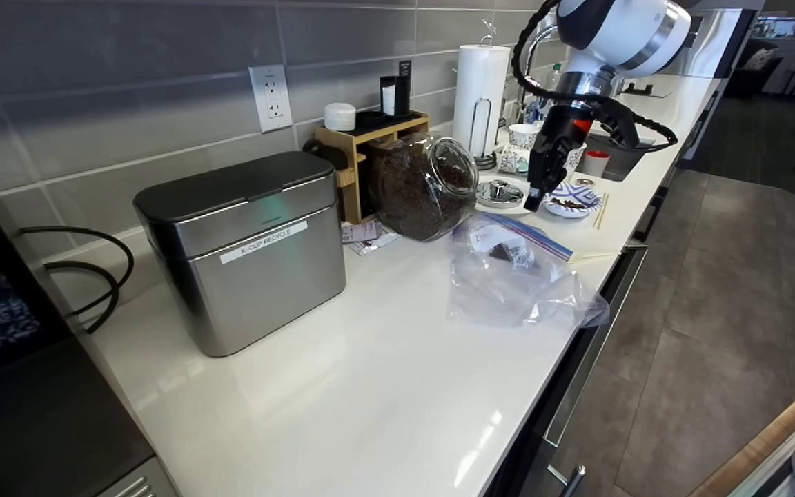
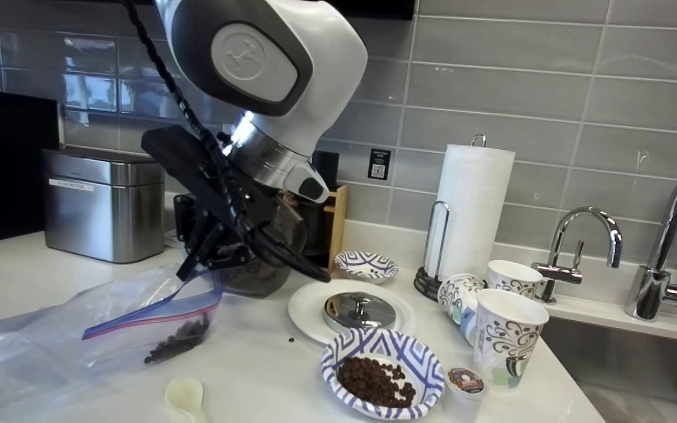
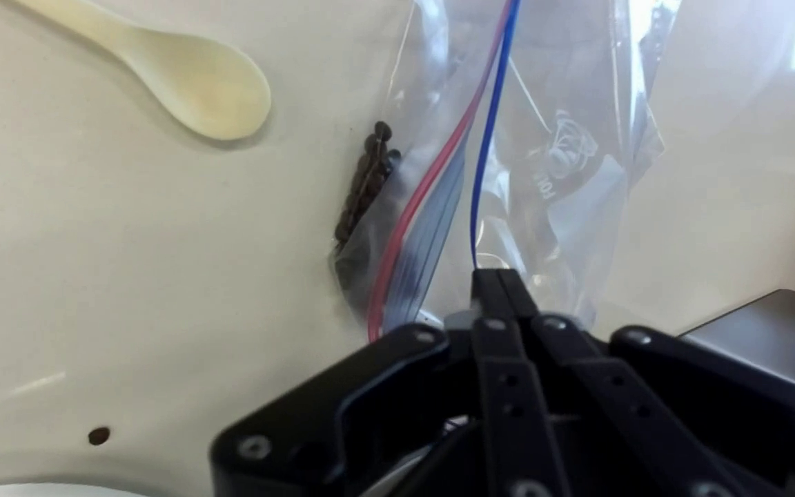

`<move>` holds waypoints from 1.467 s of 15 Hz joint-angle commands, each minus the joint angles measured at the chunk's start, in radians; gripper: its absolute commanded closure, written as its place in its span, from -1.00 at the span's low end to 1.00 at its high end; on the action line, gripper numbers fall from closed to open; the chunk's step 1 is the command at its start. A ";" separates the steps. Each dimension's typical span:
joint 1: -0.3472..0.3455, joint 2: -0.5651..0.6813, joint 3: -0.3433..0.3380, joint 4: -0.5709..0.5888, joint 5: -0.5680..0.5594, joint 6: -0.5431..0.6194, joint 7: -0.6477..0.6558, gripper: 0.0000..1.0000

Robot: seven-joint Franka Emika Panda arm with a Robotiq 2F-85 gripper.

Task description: Open the clear bag and put some coffee beans from the bag into the black and white bowl.

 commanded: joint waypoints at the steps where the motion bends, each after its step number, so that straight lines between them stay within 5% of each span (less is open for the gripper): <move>1: -0.023 0.044 0.027 0.029 0.021 0.014 -0.029 1.00; 22: -0.038 0.110 0.081 0.048 0.009 0.061 -0.034 1.00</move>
